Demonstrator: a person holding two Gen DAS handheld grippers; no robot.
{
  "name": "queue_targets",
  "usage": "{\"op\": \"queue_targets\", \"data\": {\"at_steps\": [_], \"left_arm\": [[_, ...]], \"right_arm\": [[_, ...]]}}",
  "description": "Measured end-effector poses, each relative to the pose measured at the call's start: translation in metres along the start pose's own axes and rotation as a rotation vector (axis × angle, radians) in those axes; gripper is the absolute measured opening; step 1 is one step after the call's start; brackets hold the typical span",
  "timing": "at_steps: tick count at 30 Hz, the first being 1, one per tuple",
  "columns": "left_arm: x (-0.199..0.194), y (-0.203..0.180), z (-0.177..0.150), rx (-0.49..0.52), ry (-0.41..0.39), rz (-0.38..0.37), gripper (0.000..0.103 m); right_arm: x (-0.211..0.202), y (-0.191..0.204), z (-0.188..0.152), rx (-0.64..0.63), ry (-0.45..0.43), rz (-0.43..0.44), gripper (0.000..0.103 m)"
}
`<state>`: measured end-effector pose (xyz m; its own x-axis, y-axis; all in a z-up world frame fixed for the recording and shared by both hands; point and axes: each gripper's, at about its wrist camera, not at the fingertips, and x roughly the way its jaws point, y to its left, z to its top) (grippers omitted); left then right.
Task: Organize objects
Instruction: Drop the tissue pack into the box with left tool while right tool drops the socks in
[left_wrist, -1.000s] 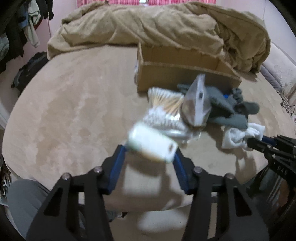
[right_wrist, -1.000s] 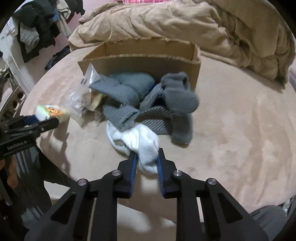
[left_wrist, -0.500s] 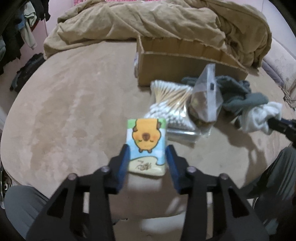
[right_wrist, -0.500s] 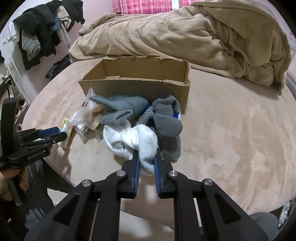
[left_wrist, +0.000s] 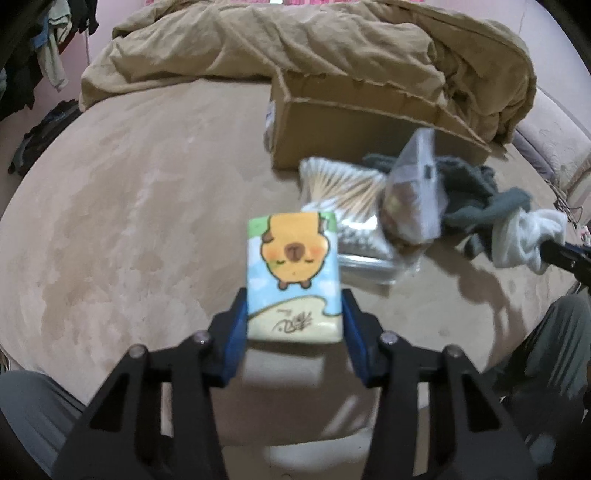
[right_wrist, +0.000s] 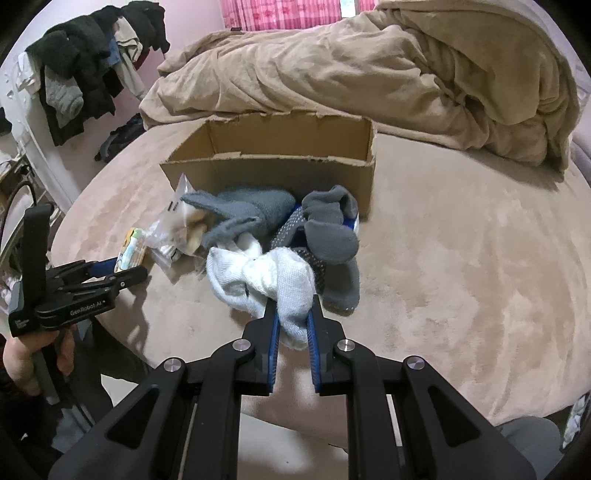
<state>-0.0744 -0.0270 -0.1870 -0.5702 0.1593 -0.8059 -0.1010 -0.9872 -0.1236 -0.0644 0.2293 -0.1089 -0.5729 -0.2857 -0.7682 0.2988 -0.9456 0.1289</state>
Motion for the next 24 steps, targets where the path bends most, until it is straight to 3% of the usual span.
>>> {"op": "queue_targets", "data": {"at_steps": [12,14,19,24], "left_arm": [[-0.054,-0.016,0.044,-0.015,-0.093,-0.054,0.048],[-0.056,-0.02,0.059,-0.025,-0.099,-0.092,0.048],[-0.053,-0.035,0.092,0.018,-0.154,-0.097,0.048],[-0.035,-0.051,0.121,0.043,-0.178,-0.098,0.049]], "right_arm": [[-0.047,-0.012,0.027,0.006,-0.105,-0.015,0.015],[-0.045,-0.014,0.039,-0.001,-0.121,-0.021,0.015],[-0.034,-0.018,0.072,-0.027,-0.157,-0.03,0.015],[-0.006,-0.025,0.098,-0.032,-0.139,-0.028,0.016]]}}
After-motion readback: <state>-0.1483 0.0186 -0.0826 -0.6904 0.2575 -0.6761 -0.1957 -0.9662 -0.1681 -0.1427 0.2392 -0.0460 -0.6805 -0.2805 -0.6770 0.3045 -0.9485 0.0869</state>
